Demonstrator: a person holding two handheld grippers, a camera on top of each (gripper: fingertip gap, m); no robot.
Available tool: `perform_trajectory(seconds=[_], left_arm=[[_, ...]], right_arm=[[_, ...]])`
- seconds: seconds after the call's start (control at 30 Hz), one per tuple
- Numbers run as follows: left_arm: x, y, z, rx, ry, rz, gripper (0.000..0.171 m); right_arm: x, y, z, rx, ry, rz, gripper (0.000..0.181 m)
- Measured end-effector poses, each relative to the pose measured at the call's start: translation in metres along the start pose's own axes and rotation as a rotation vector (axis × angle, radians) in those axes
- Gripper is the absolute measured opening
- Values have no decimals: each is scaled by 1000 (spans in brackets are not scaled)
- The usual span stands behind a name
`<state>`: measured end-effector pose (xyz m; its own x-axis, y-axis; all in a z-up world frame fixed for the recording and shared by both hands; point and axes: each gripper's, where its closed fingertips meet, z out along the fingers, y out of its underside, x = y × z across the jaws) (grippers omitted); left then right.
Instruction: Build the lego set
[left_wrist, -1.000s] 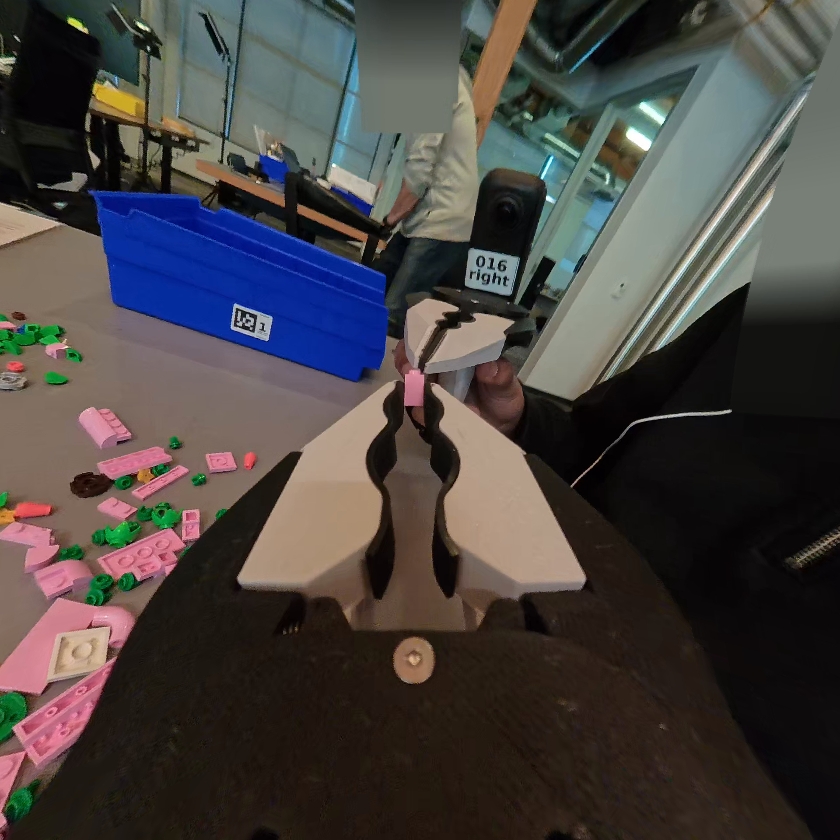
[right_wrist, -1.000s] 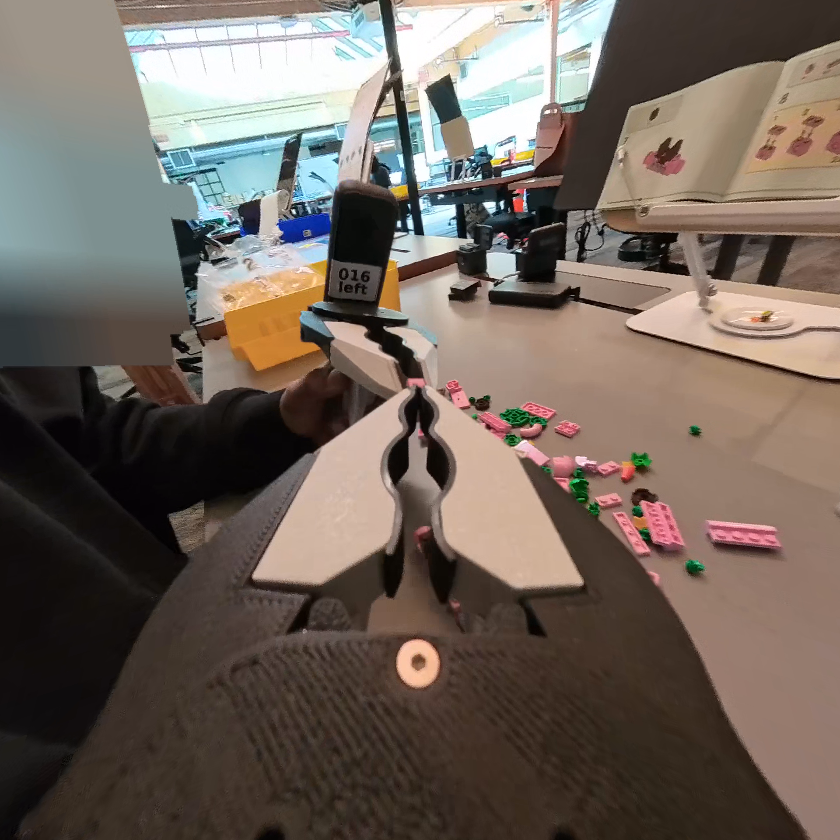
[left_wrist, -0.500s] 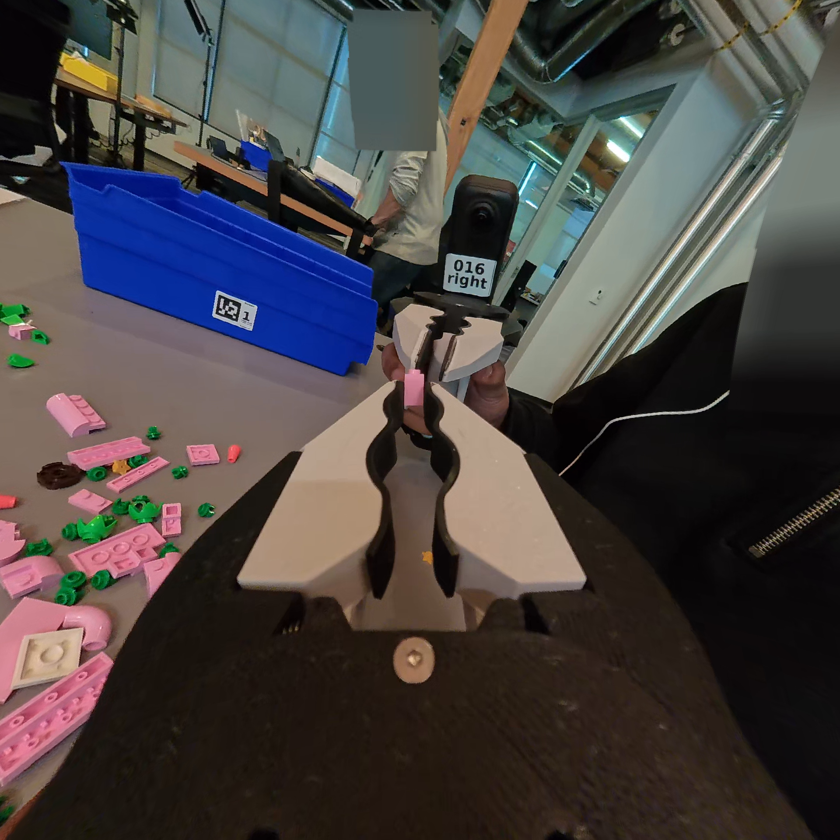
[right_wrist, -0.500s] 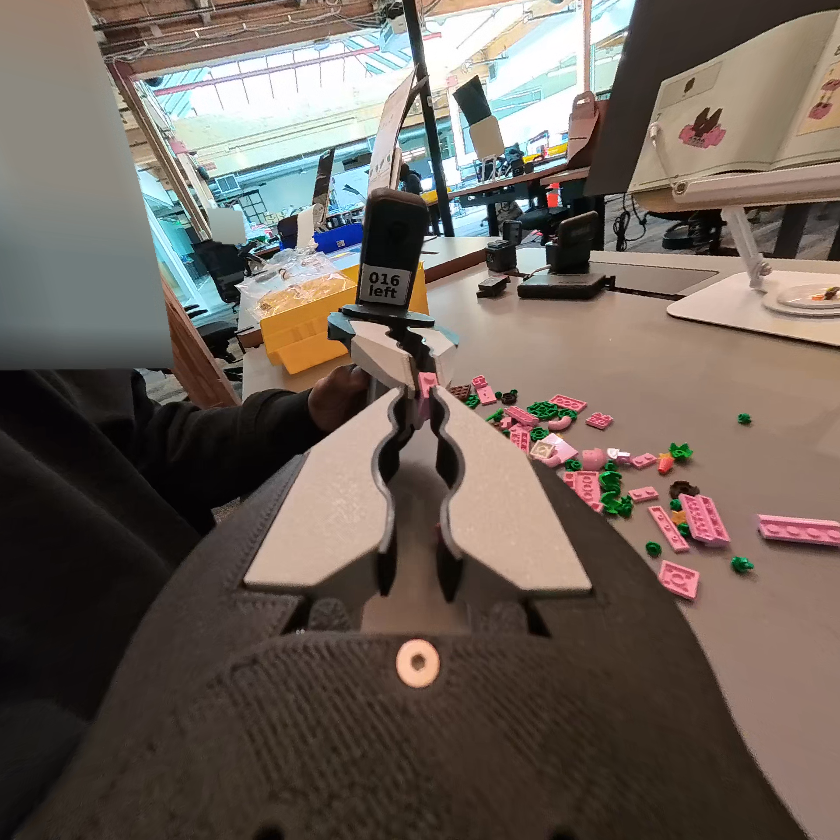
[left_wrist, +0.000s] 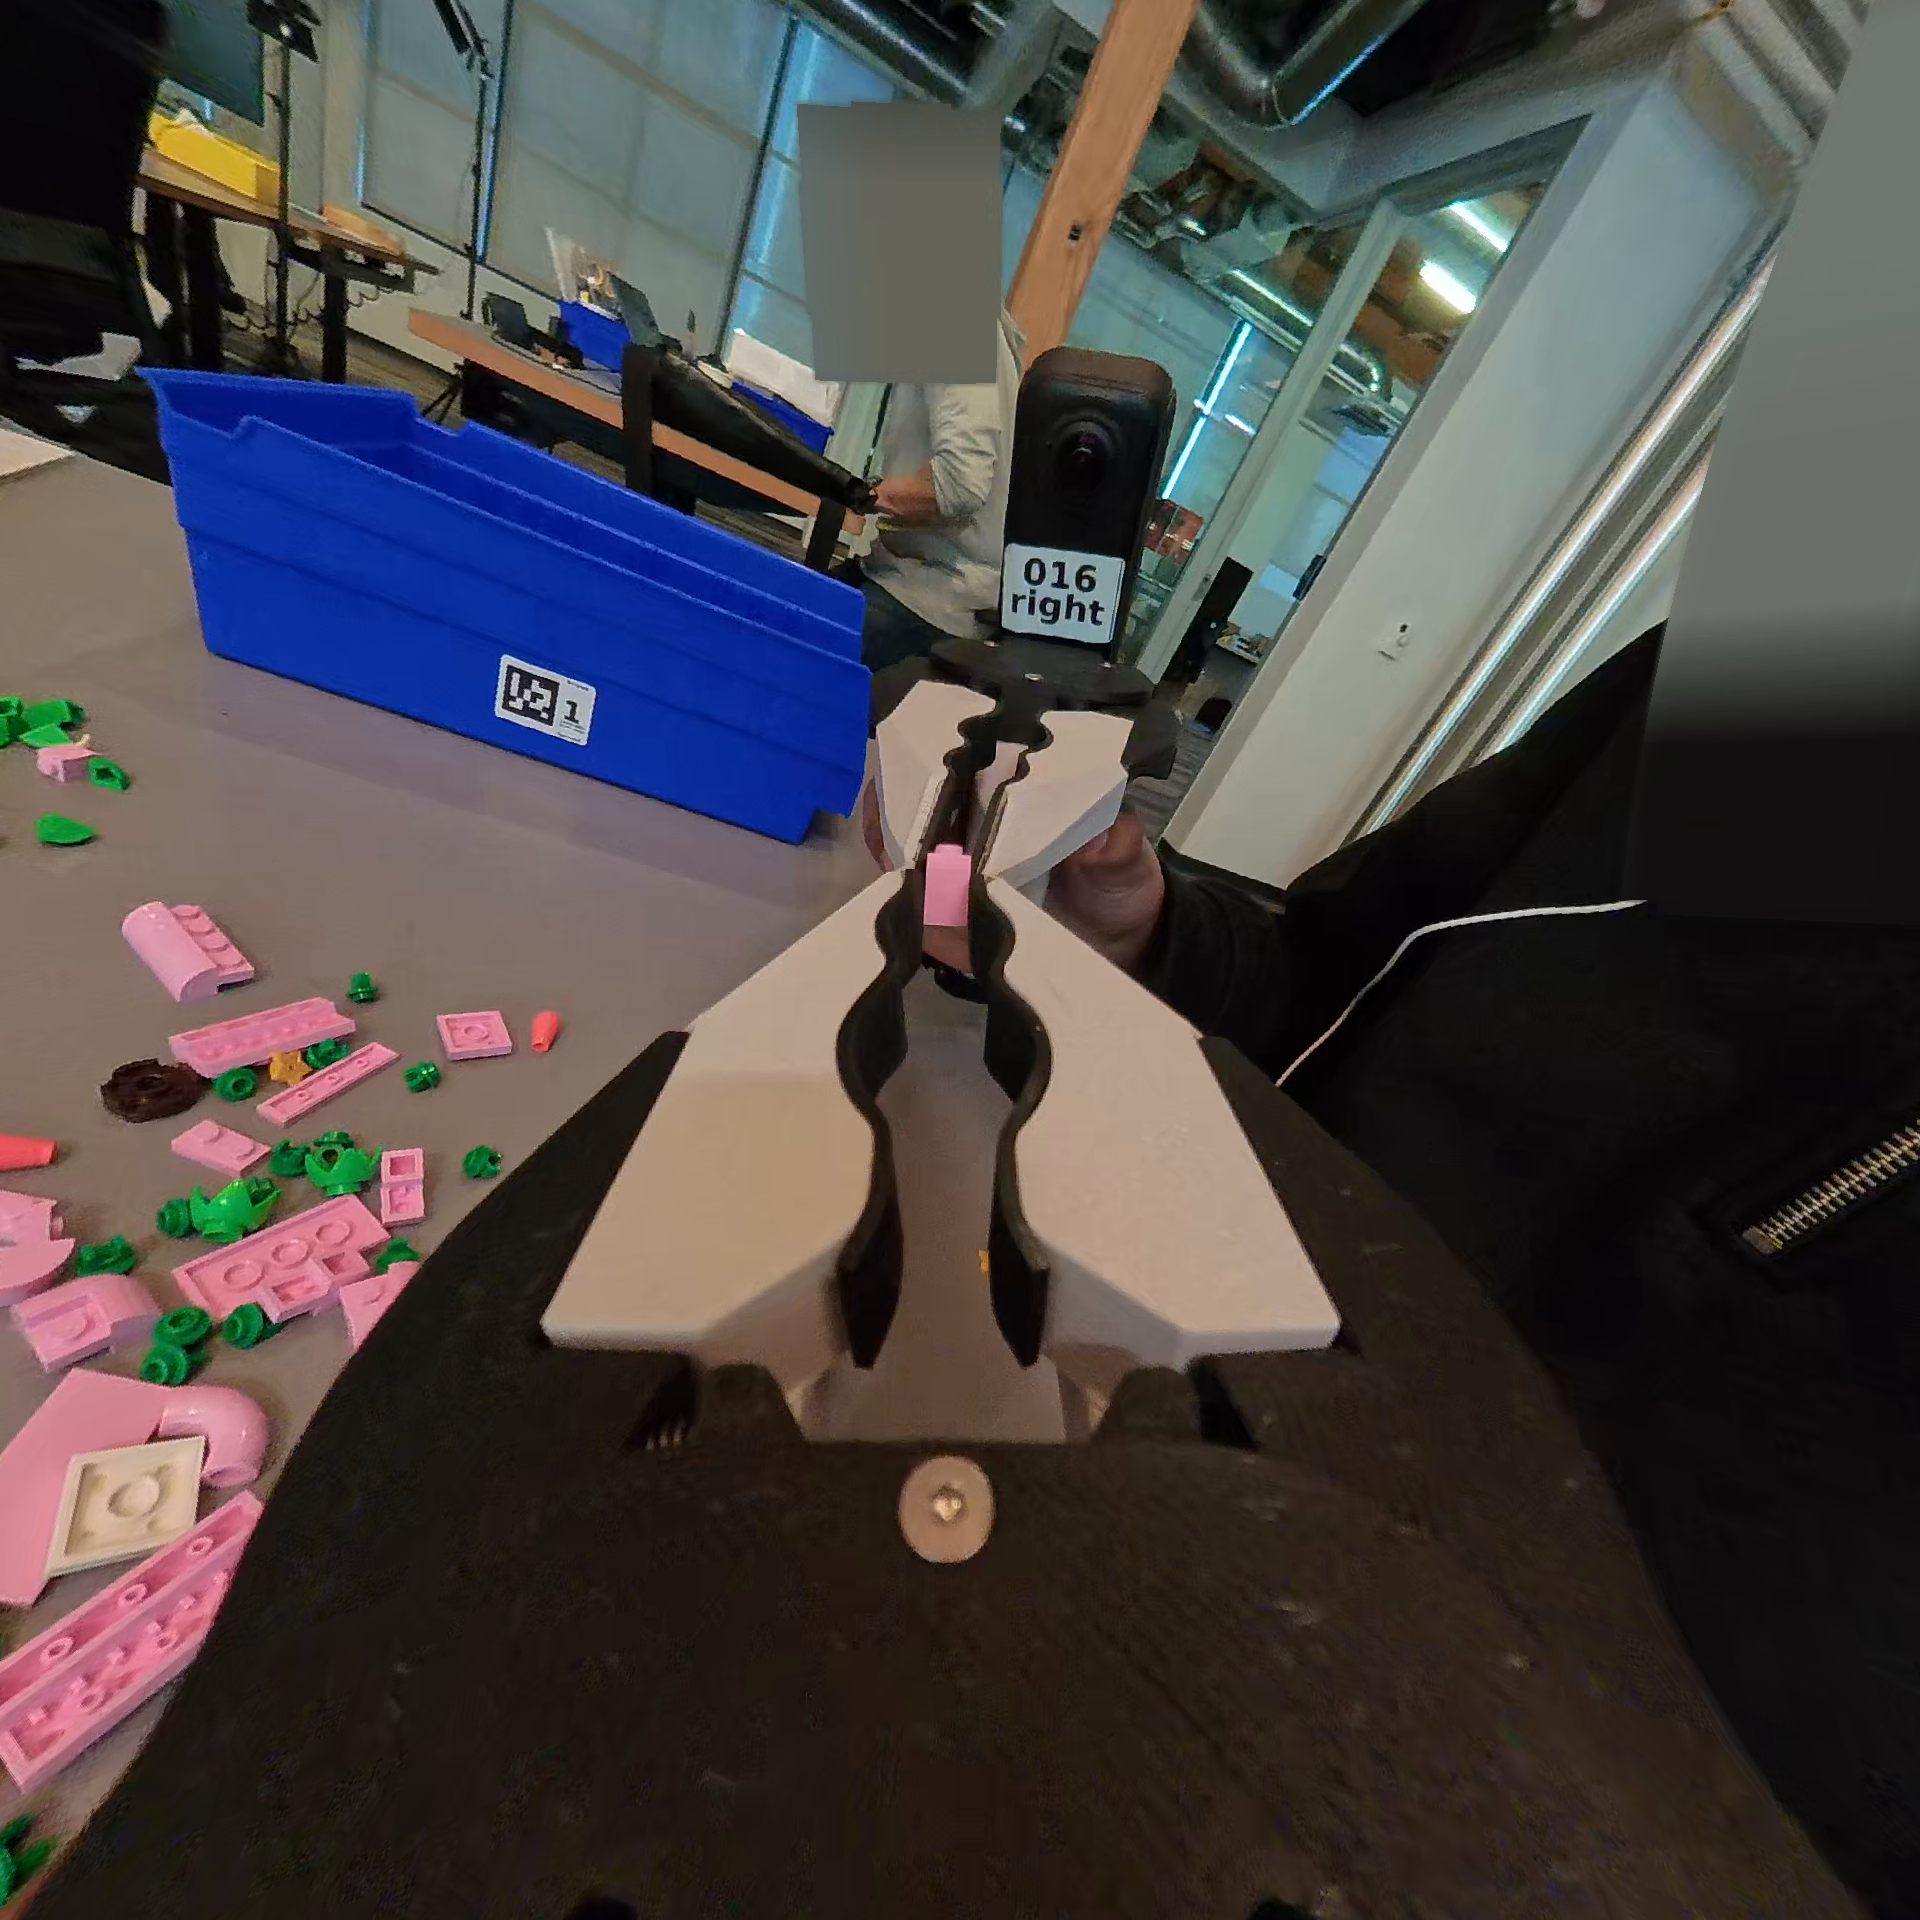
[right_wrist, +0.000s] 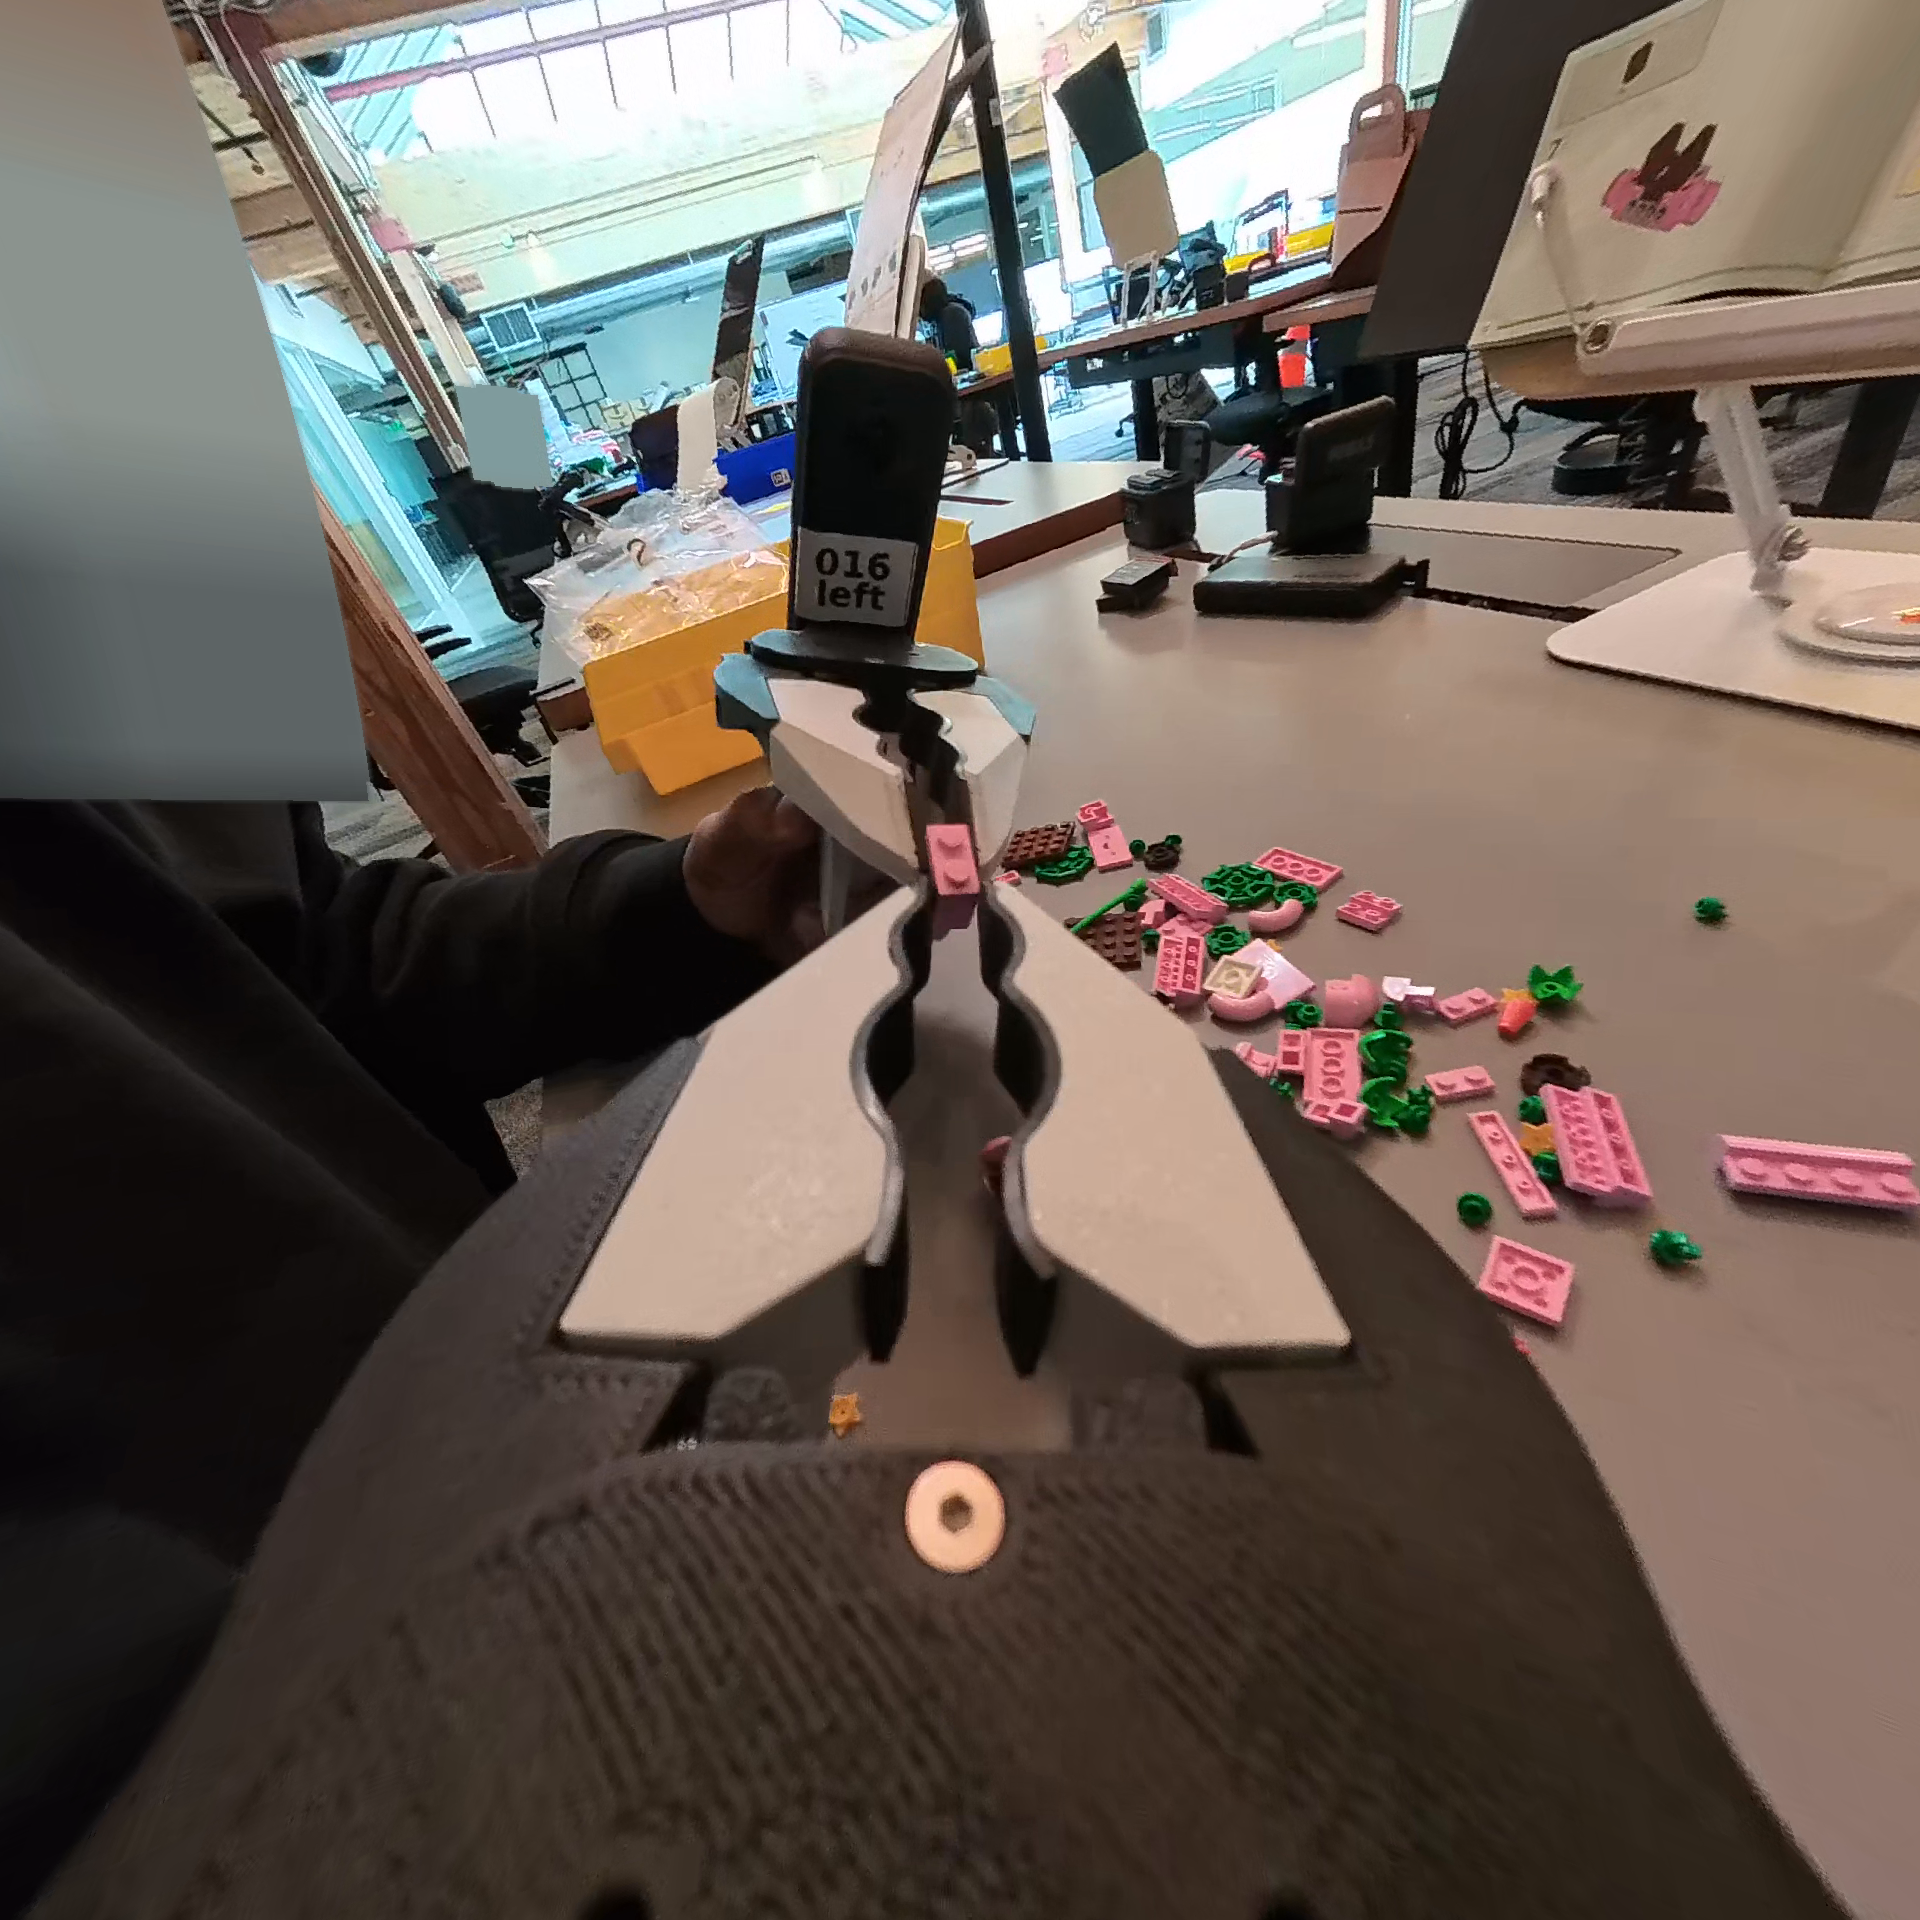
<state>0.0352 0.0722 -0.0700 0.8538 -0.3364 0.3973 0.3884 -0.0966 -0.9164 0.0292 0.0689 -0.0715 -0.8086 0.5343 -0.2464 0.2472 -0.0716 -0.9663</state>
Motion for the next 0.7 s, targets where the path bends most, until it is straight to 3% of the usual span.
perform_trajectory(seconds=[0.13,0.27,0.4,0.7], left_arm=[[-1,0,0,2,-13,9,6],[-6,-14,-10,61,-84,59,21],[-10,-30,-26,130,-144,101,22],[-30,-57,-73,215,-357,180,22]], right_arm=[[1,-1,-1,-11,14,-29,6],[22,3,-19,-68,135,-80,6],[61,41,-49,-317,332,-167,6],[73,105,-71,-558,354,-163,6]])
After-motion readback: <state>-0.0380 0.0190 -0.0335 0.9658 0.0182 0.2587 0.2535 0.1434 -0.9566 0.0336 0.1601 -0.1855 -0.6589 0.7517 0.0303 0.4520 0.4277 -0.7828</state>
